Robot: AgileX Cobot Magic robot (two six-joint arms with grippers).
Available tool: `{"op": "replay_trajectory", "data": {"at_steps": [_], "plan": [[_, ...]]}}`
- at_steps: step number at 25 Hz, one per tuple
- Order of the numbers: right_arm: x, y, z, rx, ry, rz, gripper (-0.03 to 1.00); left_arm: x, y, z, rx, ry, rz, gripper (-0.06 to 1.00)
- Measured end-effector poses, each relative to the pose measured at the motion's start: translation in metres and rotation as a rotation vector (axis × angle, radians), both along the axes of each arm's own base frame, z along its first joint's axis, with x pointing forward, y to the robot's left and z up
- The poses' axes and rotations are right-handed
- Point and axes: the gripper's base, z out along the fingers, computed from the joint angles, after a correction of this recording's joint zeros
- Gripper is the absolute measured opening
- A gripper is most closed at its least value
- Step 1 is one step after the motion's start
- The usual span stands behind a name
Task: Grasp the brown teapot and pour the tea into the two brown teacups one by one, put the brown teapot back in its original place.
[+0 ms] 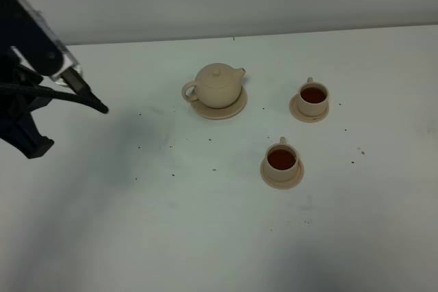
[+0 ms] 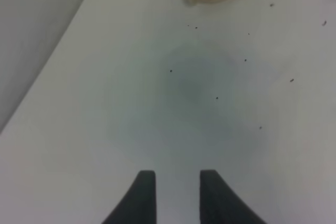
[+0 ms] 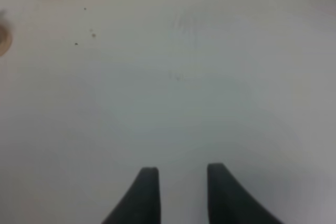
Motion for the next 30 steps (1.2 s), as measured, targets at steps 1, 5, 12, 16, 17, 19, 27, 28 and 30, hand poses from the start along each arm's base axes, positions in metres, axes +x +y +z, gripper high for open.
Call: {"op": "replay_trajectory", "data": {"at_steps": [1,5,12,16,17,19,27,28,30], "plan": [[0.0,0.0,0.0,0.0,0.0,0.0,0.24,-0.008,0.006,0.006,-0.032,-0.024,0.033,0.22],[0.0,0.0,0.0,0.0,0.0,0.0,0.24,-0.037,0.018,0.033,-0.142,-0.154,0.097,0.23],[0.0,0.0,0.0,0.0,0.0,0.0,0.24,-0.093,0.02,0.056,-0.28,-0.206,0.075,0.23],[0.0,0.0,0.0,0.0,0.0,0.0,0.24,-0.134,0.023,0.059,-0.355,-0.183,0.091,0.23],[0.0,0.0,0.0,0.0,0.0,0.0,0.24,-0.143,0.024,0.058,-0.378,-0.181,0.106,0.23],[0.0,0.0,0.0,0.0,0.0,0.0,0.24,-0.165,0.028,0.056,-0.423,-0.219,0.138,0.23],[0.0,0.0,0.0,0.0,0.0,0.0,0.24,-0.199,0.033,0.007,-0.488,-0.264,0.284,0.23],[0.0,0.0,0.0,0.0,0.0,0.0,0.24,-0.201,0.032,0.002,-0.506,-0.276,0.305,0.23],[0.0,0.0,0.0,0.0,0.0,0.0,0.24,-0.206,0.029,-0.009,-0.546,-0.295,0.316,0.23]]}}
